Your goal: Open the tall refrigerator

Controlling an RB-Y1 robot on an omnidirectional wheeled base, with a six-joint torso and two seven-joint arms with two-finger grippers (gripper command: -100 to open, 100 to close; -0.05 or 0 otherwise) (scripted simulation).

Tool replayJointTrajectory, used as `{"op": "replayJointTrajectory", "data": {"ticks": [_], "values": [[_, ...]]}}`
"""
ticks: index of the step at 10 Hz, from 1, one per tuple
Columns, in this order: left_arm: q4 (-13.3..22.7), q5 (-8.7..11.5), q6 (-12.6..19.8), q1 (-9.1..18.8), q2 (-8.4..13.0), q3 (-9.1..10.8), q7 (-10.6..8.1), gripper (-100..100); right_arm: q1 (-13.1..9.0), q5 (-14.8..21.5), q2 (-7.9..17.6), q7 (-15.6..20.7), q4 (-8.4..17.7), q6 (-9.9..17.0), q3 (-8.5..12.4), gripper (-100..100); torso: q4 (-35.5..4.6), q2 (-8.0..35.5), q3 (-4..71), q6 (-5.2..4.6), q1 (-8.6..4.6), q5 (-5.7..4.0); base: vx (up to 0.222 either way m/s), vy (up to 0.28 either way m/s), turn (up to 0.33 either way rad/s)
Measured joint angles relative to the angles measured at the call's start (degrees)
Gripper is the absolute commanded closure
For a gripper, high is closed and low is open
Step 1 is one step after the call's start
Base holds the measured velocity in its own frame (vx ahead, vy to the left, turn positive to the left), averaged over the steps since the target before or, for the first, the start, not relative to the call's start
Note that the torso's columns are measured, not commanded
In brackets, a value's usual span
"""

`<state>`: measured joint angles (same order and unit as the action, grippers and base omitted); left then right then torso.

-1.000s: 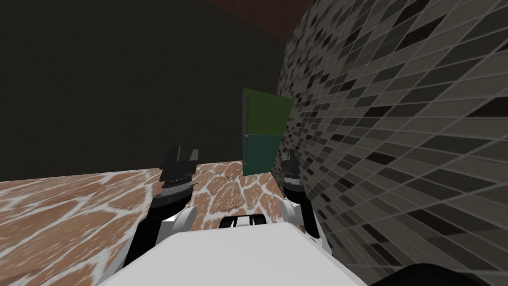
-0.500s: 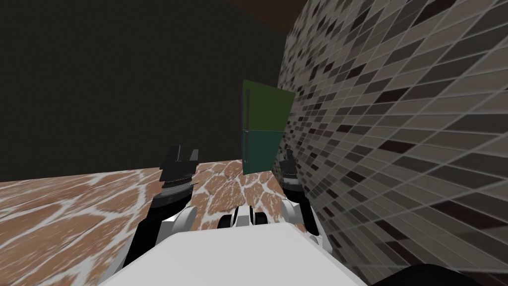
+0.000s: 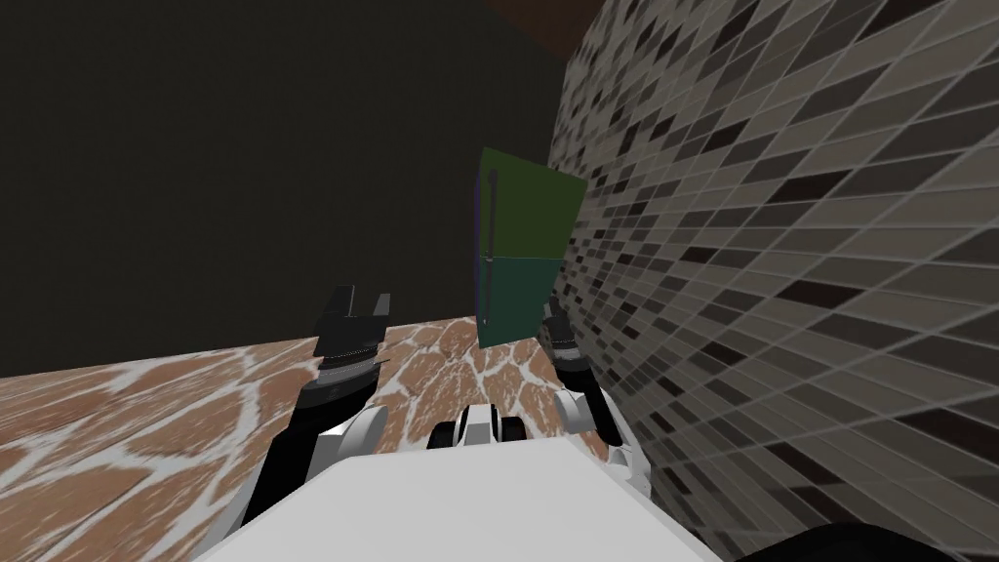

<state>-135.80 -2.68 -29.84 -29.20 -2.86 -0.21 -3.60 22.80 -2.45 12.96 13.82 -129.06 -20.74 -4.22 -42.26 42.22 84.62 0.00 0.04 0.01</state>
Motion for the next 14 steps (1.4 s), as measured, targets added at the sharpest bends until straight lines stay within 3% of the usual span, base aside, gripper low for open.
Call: {"op": "replayJointTrajectory", "data": {"ticks": [7,9,11,14], "values": [[0.0,0.0,0.0,0.0,0.0,-0.01,0.0,0,-6.1,2.4,11.7,10.2,10.0,-0.4,0.0,-100,0.0,0.1,-0.1,0.0,-0.07,-0.01,0.146,0.239,-0.127],[0.0,0.0,0.0,0.0,0.0,0.0,0.0,0,-7.0,3.0,13.3,12.7,11.7,-0.5,-0.3,-100,-0.1,0.2,-0.2,-0.02,-0.34,-0.11,0.12,0.18,-0.134],[0.0,0.0,0.0,0.0,0.0,-0.01,0.0,0,-9.1,3.8,16.7,15.8,14.7,-0.4,-0.3,-100,0.0,-0.1,0.1,0.02,0.26,0.08,0.145,0.229,-0.102],[0.0,0.0,0.0,0.0,0.0,0.0,0.0,0,-11.5,4.6,20.7,19.4,18.9,-0.5,-0.3,-100,0.0,0.1,-0.1,-0.02,-0.08,-0.03,0.114,0.216,-0.152]]}}
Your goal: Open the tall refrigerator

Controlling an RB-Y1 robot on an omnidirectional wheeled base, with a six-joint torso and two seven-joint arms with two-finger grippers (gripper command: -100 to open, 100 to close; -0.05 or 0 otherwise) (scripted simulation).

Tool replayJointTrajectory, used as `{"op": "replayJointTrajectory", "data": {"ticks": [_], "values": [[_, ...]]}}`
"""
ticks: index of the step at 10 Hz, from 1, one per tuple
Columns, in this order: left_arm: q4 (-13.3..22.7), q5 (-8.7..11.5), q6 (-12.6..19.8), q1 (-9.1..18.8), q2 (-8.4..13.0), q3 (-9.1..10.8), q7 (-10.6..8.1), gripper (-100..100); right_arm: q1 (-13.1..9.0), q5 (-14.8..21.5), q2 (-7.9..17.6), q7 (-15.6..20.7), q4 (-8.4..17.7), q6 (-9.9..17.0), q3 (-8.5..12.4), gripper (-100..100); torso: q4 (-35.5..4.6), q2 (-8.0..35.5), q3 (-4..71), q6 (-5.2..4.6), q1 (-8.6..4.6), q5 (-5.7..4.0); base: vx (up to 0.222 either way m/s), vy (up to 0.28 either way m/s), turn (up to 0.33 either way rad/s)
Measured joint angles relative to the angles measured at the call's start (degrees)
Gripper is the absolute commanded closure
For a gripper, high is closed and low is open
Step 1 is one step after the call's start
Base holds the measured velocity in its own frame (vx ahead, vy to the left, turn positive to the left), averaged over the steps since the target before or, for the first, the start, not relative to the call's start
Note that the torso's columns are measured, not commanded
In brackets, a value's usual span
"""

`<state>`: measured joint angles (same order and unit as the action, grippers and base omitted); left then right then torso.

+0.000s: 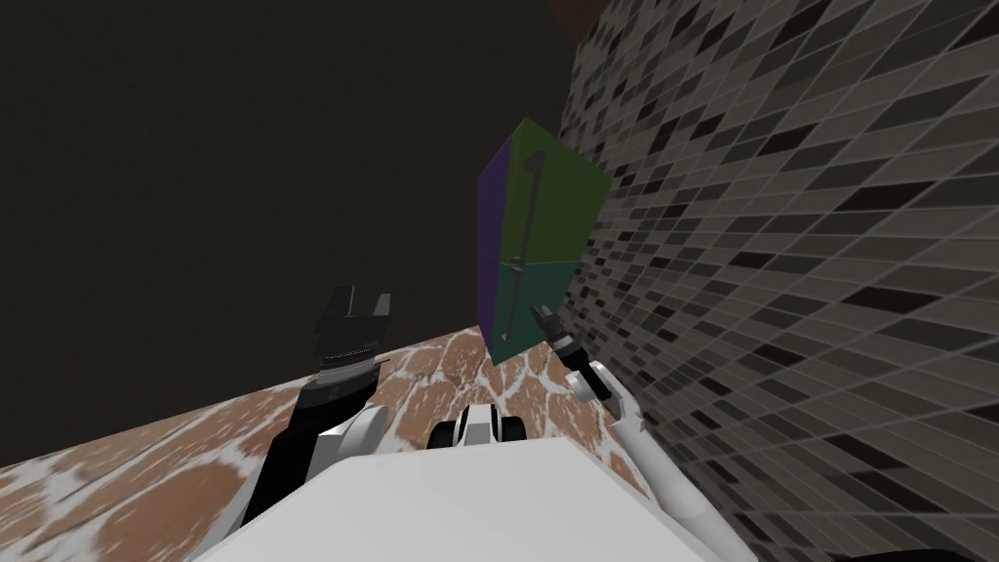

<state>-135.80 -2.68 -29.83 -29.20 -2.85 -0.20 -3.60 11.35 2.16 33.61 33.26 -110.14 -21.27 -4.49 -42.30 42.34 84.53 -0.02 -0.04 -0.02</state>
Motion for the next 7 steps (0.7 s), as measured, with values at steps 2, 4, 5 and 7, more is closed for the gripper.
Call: {"op": "replayJointTrajectory", "data": {"ticks": [2,4,5,7], "values": [[0.0,0.0,0.0,0.0,0.0,-0.01,0.0,0,-1.5,0.7,2.6,2.7,2.5,0.3,-0.1,-100,0.0,0.1,0.0,0.05,0.06,0.04,0.078,0.209,-0.063],[0.0,0.0,0.0,0.0,0.0,0.0,0.0,0,-3.2,1.1,4.8,4.6,5.8,0.0,-0.2,-100,0.0,-0.1,0.1,0.02,-0.19,-0.06,0.08,0.15,-0.076],[0.0,0.0,0.0,0.0,0.0,0.0,0.0,0,-3.6,1.5,6.2,5.8,6.9,-0.1,-0.2,-100,0.0,0.0,0.0,0.0,-0.12,-0.03,0.113,0.205,-0.201],[0.0,0.0,0.0,0.0,0.0,0.0,0.0,0,-5.2,2.0,9.1,8.2,9.7,0.3,-0.2,-100,0.0,-0.1,0.1,0.06,0.16,0.06,0.073,0.202,-0.061]]}}
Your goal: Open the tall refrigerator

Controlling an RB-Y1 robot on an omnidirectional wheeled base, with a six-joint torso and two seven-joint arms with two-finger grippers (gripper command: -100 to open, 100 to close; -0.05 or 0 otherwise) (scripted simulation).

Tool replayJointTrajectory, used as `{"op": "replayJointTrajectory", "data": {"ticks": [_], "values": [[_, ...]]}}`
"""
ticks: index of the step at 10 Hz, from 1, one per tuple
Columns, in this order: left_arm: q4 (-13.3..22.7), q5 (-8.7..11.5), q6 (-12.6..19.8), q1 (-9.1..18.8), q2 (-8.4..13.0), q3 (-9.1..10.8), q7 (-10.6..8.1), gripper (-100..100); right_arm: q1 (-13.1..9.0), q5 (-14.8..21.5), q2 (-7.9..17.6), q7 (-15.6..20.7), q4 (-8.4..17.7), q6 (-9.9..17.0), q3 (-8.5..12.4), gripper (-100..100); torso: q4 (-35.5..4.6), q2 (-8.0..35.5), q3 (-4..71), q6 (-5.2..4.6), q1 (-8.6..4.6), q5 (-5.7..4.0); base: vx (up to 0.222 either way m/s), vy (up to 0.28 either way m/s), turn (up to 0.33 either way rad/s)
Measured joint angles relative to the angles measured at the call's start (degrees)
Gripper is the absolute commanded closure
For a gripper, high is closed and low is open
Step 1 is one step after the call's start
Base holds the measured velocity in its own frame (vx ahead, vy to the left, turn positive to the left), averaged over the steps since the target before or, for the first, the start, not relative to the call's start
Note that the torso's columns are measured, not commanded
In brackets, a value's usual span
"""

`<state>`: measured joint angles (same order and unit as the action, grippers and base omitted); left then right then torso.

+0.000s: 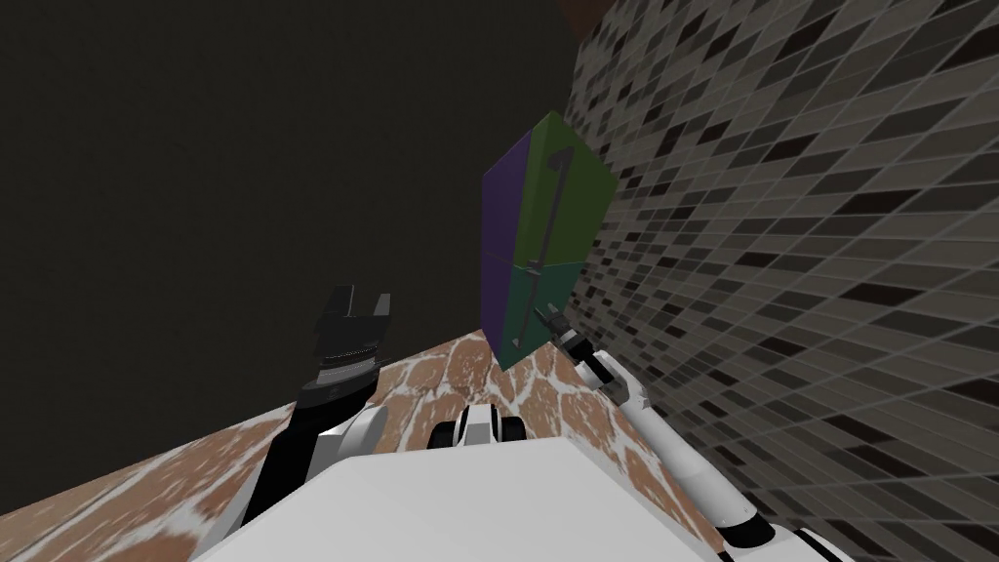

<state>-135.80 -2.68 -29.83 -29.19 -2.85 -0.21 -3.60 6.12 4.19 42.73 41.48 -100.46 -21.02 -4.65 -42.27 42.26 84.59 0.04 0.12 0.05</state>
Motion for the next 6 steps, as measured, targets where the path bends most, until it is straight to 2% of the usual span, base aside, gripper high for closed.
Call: {"op": "replayJointTrajectory", "data": {"ticks": [3,5,6], "values": [[0.0,0.0,0.0,0.0,0.0,0.01,0.0,0,-2.0,0.7,3.9,2.8,4.1,0.0,0.0,-100,0.0,0.0,0.0,-0.06,-0.24,-0.08,0.063,0.145,-0.078],[0.0,0.0,0.0,0.0,0.0,0.01,0.0,0,-2.9,1.2,6.0,4.6,7.0,-0.4,0.1,-100,0.0,-0.1,0.0,-0.06,-0.04,-0.03,0.106,0.214,-0.131],[0.0,0.0,0.0,0.0,0.0,0.0,0.0,0,-4.5,1.6,7.8,6.0,8.8,-0.1,-0.1,-100,0.0,-0.1,0.1,-0.01,0.2,0.05,0.072,0.187,-0.047]]}}
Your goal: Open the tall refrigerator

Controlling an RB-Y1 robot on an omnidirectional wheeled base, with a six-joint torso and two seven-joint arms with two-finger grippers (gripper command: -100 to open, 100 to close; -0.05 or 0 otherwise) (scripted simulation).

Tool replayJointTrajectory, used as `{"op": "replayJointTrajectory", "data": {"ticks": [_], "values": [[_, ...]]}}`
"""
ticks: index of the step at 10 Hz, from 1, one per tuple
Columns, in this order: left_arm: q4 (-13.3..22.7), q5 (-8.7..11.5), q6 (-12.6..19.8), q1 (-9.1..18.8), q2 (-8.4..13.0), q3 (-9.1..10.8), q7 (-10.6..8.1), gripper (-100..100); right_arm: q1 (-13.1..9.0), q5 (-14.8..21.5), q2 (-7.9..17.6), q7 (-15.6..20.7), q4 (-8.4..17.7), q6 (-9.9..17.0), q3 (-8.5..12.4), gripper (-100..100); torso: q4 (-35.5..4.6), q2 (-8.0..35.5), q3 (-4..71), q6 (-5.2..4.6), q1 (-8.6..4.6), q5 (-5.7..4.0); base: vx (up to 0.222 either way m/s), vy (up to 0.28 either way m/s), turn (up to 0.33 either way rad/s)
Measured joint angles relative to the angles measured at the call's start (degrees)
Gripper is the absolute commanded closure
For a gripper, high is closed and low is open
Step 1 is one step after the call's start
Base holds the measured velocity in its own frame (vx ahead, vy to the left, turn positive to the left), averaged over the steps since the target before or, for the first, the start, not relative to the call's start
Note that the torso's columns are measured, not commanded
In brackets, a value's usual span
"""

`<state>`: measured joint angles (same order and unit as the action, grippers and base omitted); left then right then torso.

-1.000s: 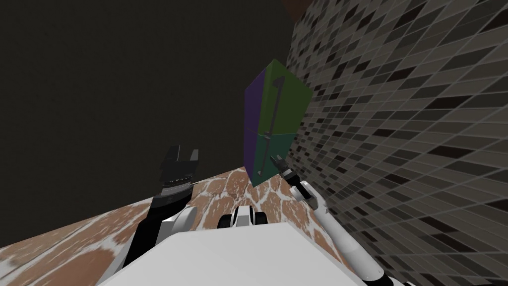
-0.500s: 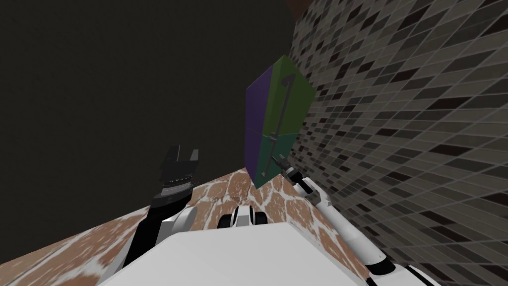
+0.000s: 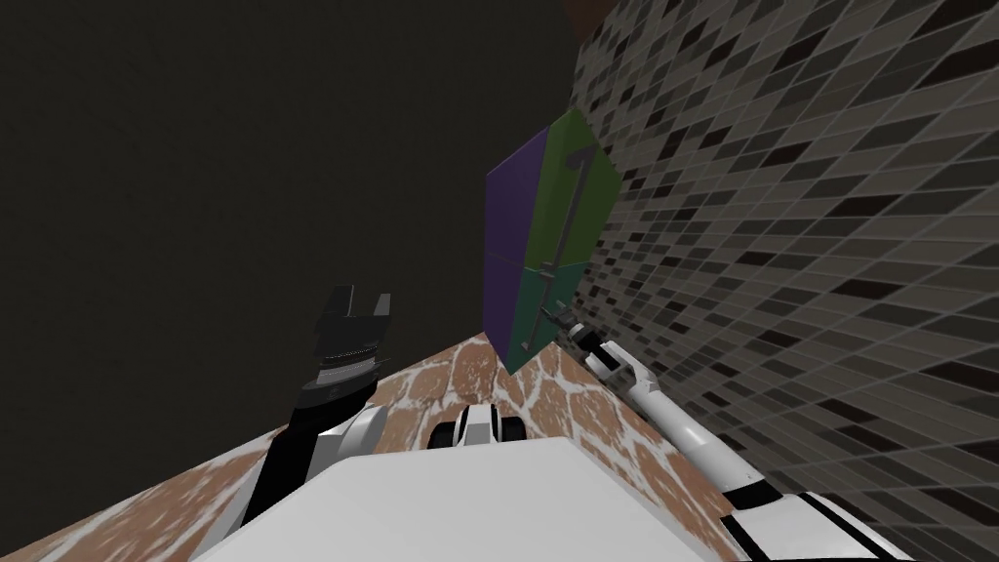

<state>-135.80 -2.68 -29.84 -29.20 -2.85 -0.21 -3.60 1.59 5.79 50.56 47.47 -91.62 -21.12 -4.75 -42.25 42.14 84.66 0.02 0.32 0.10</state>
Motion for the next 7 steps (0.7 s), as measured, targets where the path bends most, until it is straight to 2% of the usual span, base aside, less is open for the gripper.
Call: {"op": "replayJointTrajectory", "data": {"ticks": [3,4,5,7], "values": [[0.0,0.0,0.0,0.0,0.0,0.01,0.0,0,-1.7,0.8,3.0,2.8,4.1,0.4,-0.1,-100,-0.1,0.3,-0.2,-0.03,-0.55,-0.16,0.047,0.152,-0.079],[0.0,0.0,0.0,0.0,0.0,0.01,0.0,0,-2.4,1.1,4.2,3.9,5.6,0.4,-0.1,-100,-0.1,0.2,-0.1,-0.05,-0.45,-0.15,0.045,0.121,-0.056],[0.0,0.0,0.0,0.0,0.0,0.01,0.0,0,-2.2,1.2,4.9,4.7,5.9,0.6,0.2,-100,0.0,0.1,-0.1,-0.01,-0.4,-0.12,0.049,0.147,-0.078],[0.0,0.0,0.0,0.0,0.0,0.01,0.0,0,-3.6,1.4,7.8,5.7,8.6,0.4,0.2,-100,0.0,0.1,-0.1,-0.01,-0.31,-0.09,0.037,0.129,-0.064]]}}
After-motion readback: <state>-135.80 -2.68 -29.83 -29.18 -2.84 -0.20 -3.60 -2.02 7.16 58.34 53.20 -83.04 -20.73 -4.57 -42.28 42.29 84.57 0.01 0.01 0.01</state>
